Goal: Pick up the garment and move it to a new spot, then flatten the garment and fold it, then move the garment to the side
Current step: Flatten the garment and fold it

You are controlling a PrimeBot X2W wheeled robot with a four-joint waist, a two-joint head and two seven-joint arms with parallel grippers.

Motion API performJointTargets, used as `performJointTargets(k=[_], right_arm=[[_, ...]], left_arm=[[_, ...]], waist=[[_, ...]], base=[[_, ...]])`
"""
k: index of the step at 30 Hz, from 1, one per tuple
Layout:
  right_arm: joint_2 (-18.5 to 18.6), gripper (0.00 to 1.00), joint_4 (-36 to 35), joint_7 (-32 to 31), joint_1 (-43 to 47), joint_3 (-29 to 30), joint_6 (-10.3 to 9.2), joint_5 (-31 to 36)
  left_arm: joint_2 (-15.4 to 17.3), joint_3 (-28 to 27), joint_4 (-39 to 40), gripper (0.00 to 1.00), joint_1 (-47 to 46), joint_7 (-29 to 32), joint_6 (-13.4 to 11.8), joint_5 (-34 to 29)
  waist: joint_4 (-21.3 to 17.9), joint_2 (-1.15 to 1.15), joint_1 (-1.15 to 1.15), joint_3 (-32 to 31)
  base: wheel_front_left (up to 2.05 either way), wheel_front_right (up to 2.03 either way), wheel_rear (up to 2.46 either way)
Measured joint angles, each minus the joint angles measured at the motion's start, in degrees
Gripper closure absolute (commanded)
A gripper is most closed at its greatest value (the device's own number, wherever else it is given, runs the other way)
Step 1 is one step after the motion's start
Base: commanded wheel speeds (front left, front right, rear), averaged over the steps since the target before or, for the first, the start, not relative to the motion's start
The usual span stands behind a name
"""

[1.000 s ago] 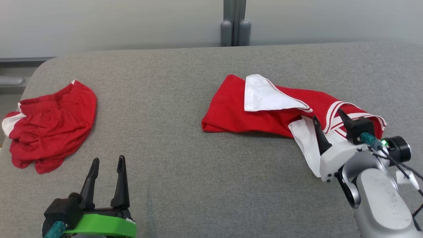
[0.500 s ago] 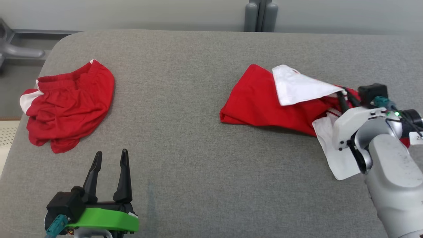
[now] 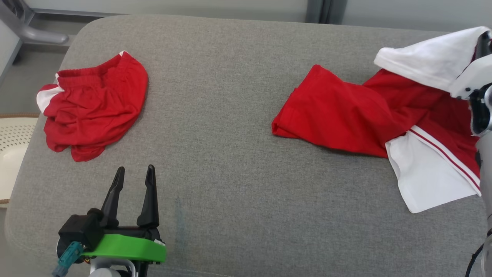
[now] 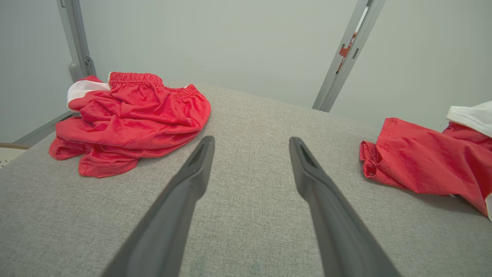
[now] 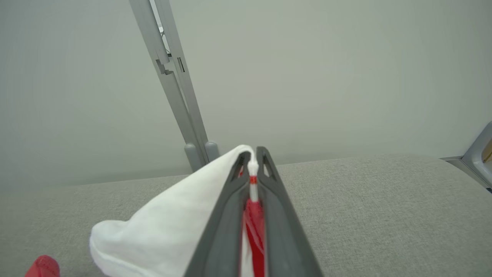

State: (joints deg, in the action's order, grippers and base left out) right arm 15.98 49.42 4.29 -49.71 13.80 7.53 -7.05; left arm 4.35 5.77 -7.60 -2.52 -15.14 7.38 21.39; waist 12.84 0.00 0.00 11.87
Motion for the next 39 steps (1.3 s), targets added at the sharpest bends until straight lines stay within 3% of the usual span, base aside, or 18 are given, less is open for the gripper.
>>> performJointTargets(k=[1, 8, 17, 22, 27, 39], right_arm=[[0.43, 0.00, 0.70, 0.52, -0.79, 0.90, 0.00, 0.76], [1.42, 0.00, 4.46, 3.52, -3.50, 3.23, 0.00, 5.19], [-1.40, 0.00, 3.82, 7.37, 3.94, -1.60, 0.00, 6.26], [-4.50, 0.00, -3.58, 9.61, 11.93, -7.72, 0.00, 2.72], [-4.65, 0.00, -15.58, 10.44, 20.66, -13.17, 0.00, 0.21], [-10.57, 0.00, -35.38, 10.31, 39.50, -11.43, 0.00, -1.32]], left_arm=[[0.00, 0.03, -0.01, 0.00, -0.20, 0.01, 0.00, 0.00], [-0.19, -0.51, -0.10, 0.00, -0.64, 0.01, 0.00, -0.01], [-0.31, -1.45, -0.41, 0.00, 0.48, 0.01, 0.00, -0.24], [-0.13, -2.25, -0.08, 0.00, 1.53, 0.00, 0.00, -0.45], [0.14, -3.00, 0.18, 0.00, 2.09, 0.00, 0.00, -0.80], [0.33, -2.55, -0.47, 0.00, 2.81, 0.00, 0.00, -1.30]], waist=[[0.21, 0.00, 0.00, 0.27], [1.20, 0.00, 0.00, 1.41], [-1.33, 0.00, 0.00, -0.99], [-3.96, 0.00, 0.00, -2.64], [-6.75, 0.00, 0.00, -3.98], [-9.58, 0.00, 0.00, -7.27]], base=[[0.00, 0.00, 0.00], [0.00, 0.00, 0.00], [0.00, 0.00, 0.00], [0.00, 0.00, 0.00], [0.00, 0.00, 0.00], [0.00, 0.00, 0.00]])
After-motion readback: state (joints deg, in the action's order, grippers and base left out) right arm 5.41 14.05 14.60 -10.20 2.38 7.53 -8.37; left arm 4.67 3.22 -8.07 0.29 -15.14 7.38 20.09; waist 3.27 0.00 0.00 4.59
